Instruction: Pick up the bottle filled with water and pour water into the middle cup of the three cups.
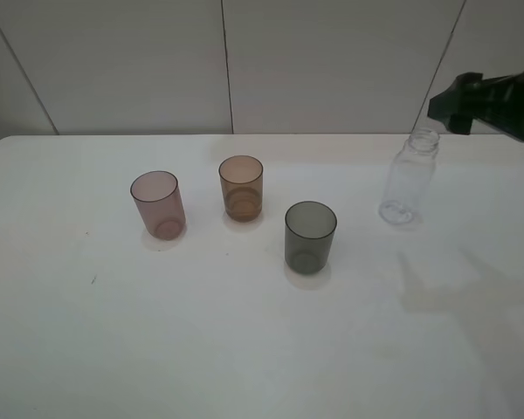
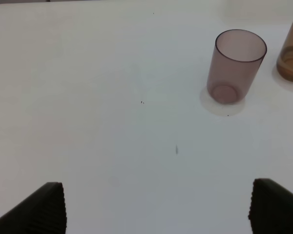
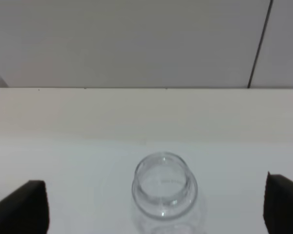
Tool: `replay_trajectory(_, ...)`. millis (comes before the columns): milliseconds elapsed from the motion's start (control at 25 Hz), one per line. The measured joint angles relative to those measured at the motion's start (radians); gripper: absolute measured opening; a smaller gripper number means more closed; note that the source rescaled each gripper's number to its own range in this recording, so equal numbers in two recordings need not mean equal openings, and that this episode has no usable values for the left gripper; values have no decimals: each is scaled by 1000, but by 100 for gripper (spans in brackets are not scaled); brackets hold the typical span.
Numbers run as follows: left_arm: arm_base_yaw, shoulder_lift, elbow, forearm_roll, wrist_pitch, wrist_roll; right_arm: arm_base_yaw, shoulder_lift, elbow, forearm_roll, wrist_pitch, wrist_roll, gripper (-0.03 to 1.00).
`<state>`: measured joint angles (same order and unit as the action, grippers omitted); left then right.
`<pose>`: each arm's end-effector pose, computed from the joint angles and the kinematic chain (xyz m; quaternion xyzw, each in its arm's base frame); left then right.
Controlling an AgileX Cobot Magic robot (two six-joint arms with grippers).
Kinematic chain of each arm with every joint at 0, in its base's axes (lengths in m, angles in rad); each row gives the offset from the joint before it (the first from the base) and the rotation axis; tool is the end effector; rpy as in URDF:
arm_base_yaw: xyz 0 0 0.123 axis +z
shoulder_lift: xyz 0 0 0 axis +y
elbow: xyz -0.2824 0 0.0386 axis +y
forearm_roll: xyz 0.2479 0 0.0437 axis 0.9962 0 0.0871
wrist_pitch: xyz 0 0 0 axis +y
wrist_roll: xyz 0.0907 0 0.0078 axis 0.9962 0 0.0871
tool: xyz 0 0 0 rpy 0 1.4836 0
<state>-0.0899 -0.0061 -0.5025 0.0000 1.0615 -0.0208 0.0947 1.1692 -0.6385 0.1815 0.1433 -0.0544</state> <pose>-0.0061 0.0005 0.2778 0.0294 0.8507 -0.0290 0.5241 0.2356 0.0248 0.2599 0.0074 0.8808 0.0632 0.4693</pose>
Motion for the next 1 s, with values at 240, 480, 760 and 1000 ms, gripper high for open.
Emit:
replay_trajectory(240,0,0,0,0,0,0,-134,-172,-119,-132,458,112,100)
replay_trajectory(480,0,0,0,0,0,0,-144,-397,-211,-202,714,119,100)
replay_trajectory(760,0,0,0,0,0,0,-144,-668,-220,-206,895,71,100)
replay_trajectory(1000,0,0,0,0,0,0,-144,-850,-220,-132,1011,29,100)
